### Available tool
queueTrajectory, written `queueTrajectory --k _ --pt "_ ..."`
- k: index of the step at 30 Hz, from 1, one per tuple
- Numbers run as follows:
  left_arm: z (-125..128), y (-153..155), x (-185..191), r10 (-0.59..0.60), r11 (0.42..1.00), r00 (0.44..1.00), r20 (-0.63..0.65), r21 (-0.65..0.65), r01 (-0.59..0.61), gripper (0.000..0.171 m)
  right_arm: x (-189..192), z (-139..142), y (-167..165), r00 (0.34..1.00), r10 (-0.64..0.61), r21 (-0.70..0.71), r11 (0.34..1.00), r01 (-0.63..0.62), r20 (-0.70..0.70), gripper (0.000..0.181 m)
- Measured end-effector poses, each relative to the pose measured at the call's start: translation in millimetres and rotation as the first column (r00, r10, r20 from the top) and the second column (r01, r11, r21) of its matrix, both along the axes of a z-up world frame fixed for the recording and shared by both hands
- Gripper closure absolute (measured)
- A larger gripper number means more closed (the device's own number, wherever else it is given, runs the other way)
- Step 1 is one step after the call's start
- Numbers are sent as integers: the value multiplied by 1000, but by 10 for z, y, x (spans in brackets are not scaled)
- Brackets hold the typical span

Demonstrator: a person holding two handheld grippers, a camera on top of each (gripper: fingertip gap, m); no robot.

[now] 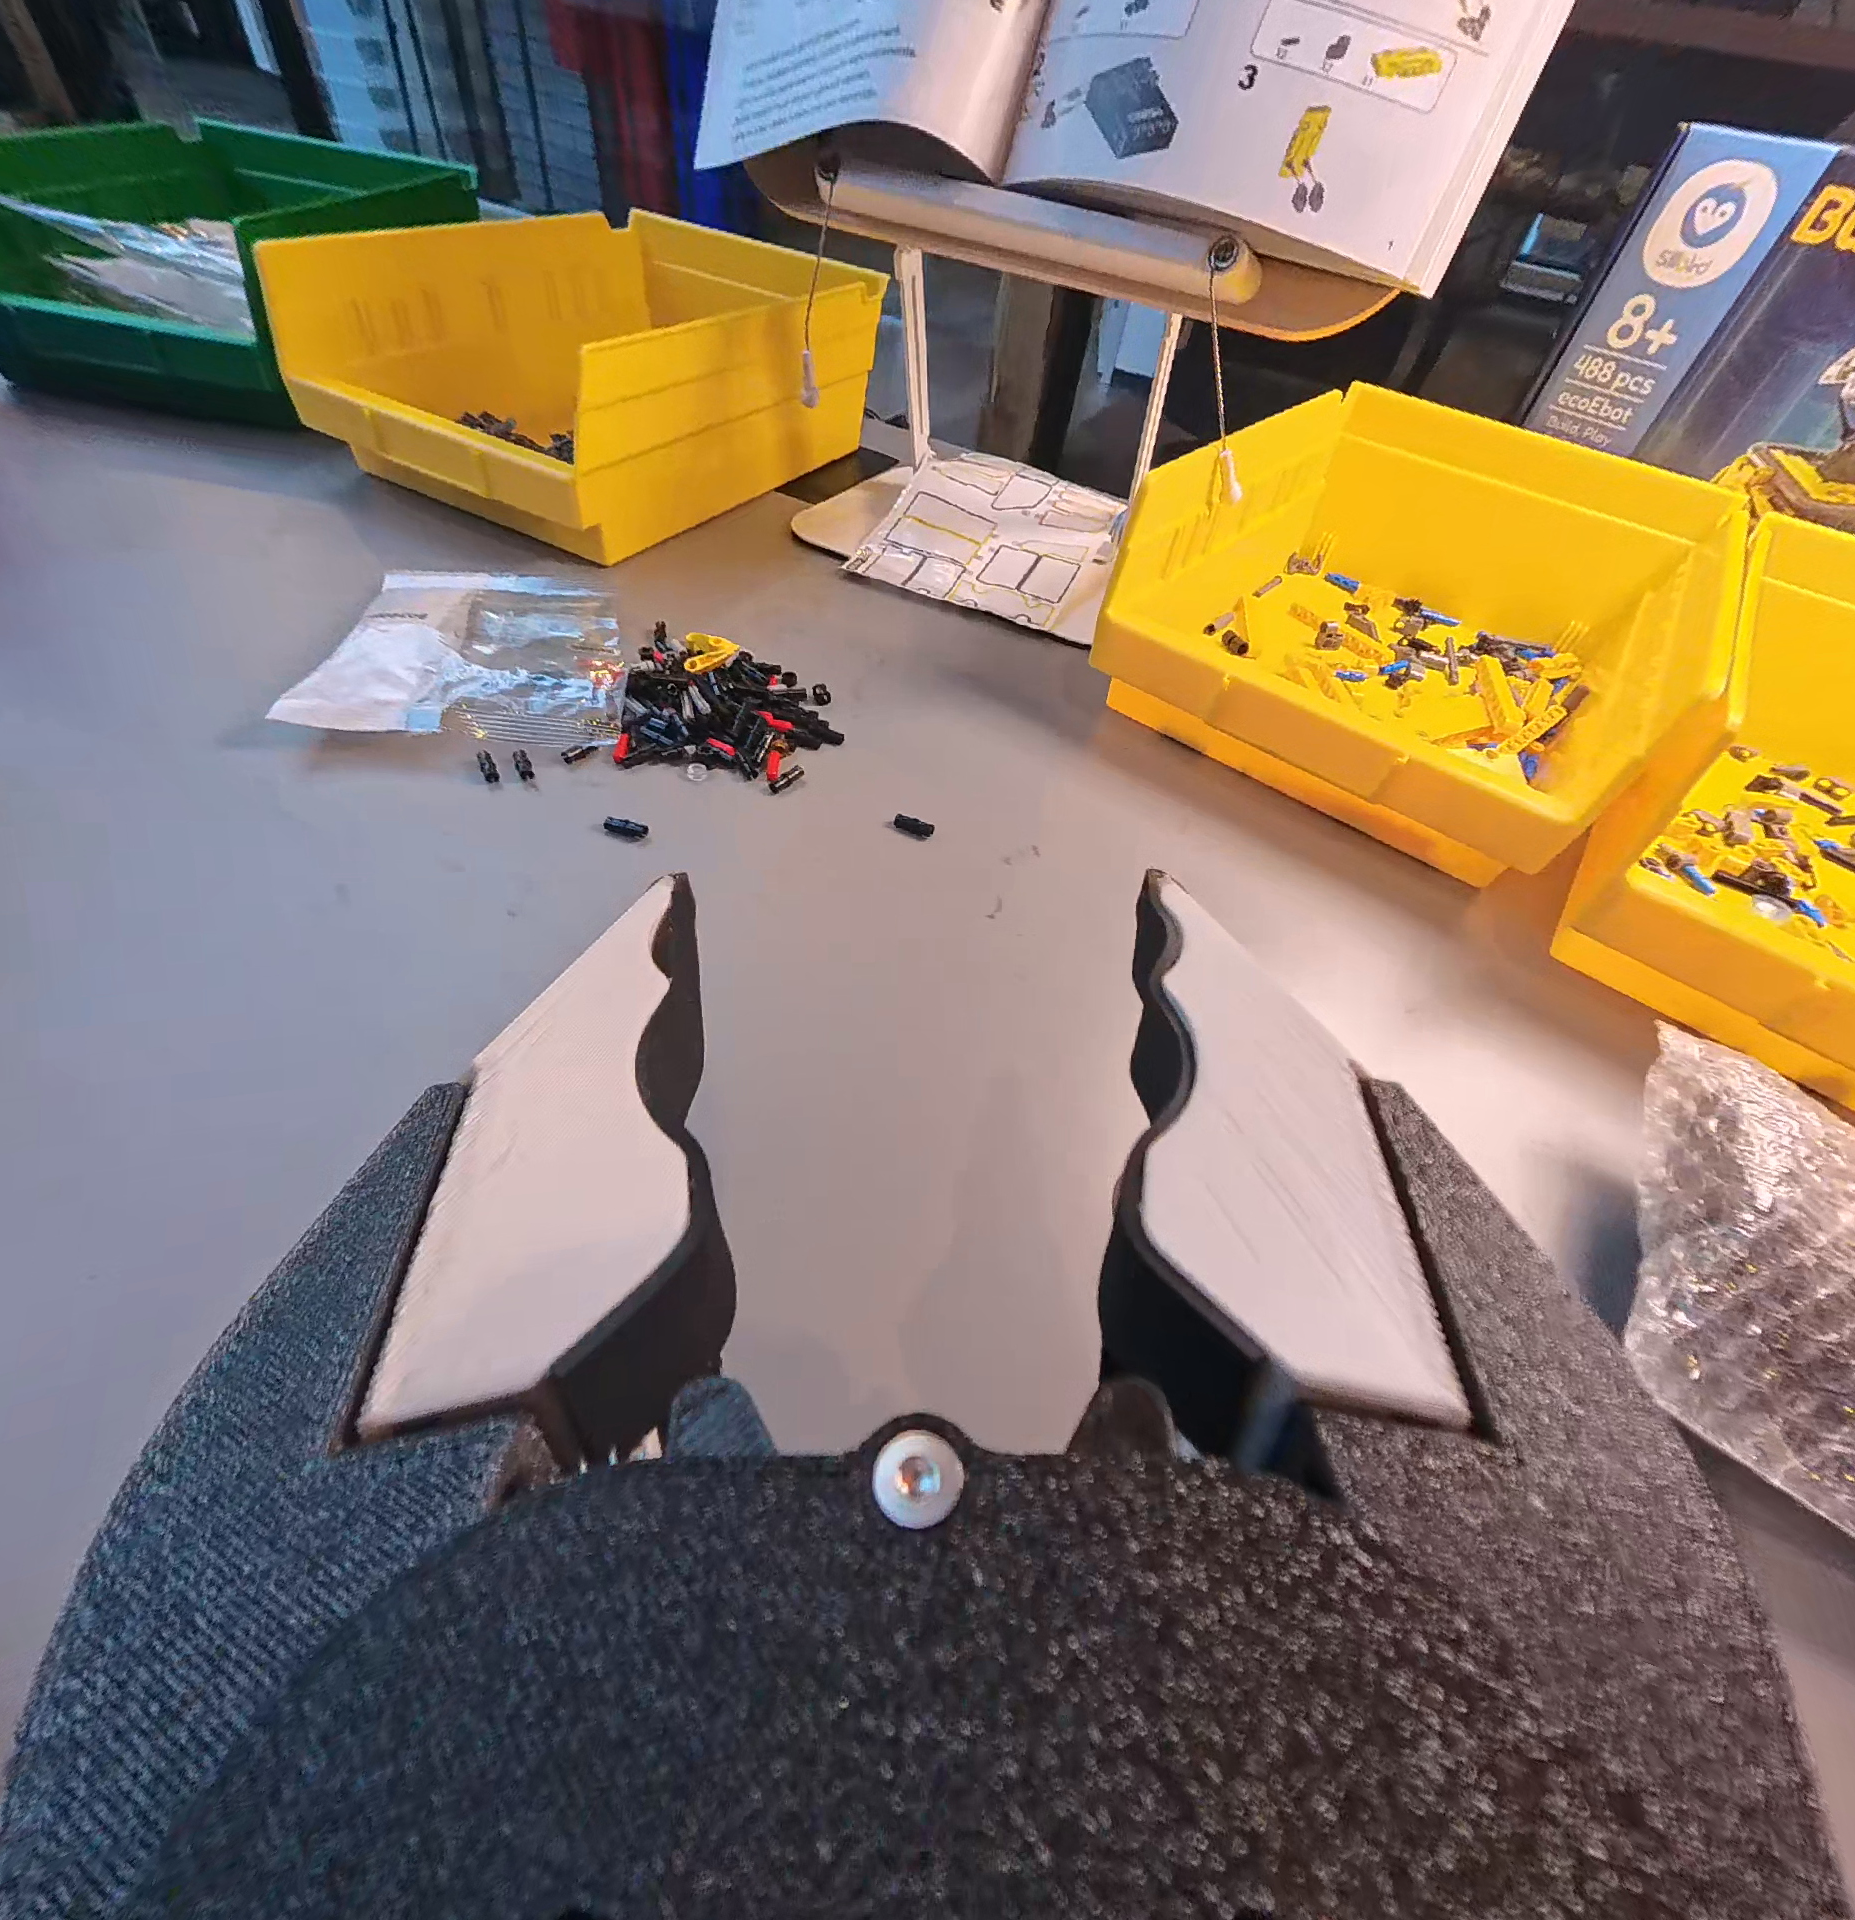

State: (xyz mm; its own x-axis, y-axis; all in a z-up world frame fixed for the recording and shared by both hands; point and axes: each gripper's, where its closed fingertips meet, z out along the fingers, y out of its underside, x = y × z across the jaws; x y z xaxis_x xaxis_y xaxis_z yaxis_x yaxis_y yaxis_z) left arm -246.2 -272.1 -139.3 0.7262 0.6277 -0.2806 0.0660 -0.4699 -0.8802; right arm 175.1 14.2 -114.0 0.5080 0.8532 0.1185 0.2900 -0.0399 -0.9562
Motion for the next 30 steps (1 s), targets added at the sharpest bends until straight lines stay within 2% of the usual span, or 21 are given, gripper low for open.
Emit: queueTrajectory --k 6,10,13,15,19,22,26,30 --pt "-15 -359 -277 122 990 991 -61 -61 -126 71 -79 41 -177 998 60 -44 997 -61 -20 100" --pt "-78 -254 -202 82 996 997 -7 -17 -82 72 -177 35 -207 997 78 -36 996 -79 -11 96" --pt "-69 -13 -51 -8 1000 1000 28 13 7 74 -146 46 -132 999 48 -29 998 -48 -8 94" --pt "-45 206 117 -107 993 992 68 65 103 80 -89 61 -97 1000 25 -21 999 -25 -12 95" --pt "6 669 413 -321 947 945 71 57 317 87 83 56 -30 1000 -28 -4 1000 28 12 99" --pt "192 1003 616 -455 889 889 43 75 452 87 209 100 14 998 -62 16 998 62 14 102" --pt "408 1304 778 -557 828 831 9 82 554 88 269 164 93 996 -88 35 996 88 3 103" --pt "438 1465 834 -600 798 800 18 80 597 87 218 196 156 996 -90 43 995 91 -18 103"
